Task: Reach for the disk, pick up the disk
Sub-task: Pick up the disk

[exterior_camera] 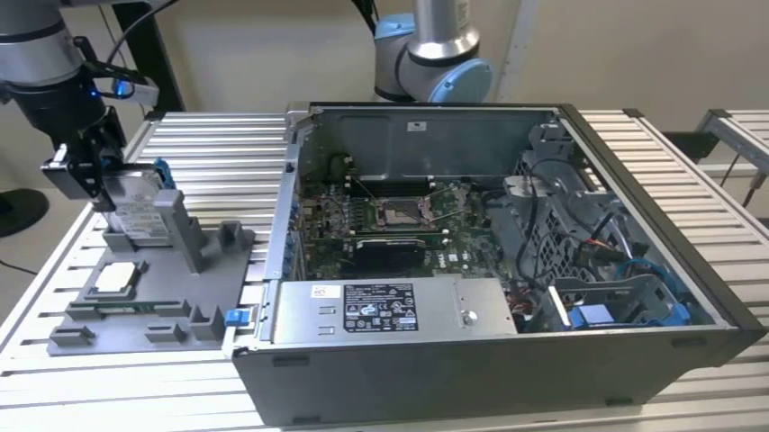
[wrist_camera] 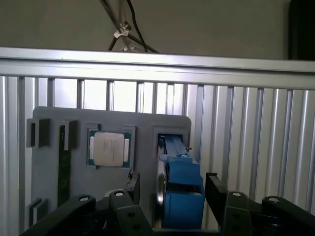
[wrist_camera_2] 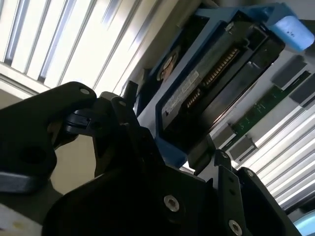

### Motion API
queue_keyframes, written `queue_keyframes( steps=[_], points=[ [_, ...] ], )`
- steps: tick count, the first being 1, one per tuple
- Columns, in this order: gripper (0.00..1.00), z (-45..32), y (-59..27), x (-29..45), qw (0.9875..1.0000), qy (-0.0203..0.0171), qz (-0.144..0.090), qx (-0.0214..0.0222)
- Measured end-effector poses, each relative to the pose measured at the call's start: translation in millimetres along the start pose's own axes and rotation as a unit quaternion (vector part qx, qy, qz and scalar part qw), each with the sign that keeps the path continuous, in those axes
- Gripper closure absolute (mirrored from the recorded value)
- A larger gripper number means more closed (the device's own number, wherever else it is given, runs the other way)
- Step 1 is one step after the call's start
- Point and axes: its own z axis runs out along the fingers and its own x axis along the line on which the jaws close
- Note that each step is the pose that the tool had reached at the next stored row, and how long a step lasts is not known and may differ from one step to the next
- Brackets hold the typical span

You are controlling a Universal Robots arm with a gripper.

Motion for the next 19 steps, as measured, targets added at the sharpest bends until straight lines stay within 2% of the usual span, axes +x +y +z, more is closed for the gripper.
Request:
queue_keyframes(
  steps=[7, 13, 19],
  points=[
    [0.0, 8.3, -0.2, -3.0, 1.0, -0.0003, 0.0, 0.0],
    [0.0, 10.6, -0.1, -4.3, 1.0, -0.0021, 0.0, 0.0],
    [0.0, 12.8, 0.4, -4.6, 1.0, -0.0023, 0.0, -0.0008]
  ],
)
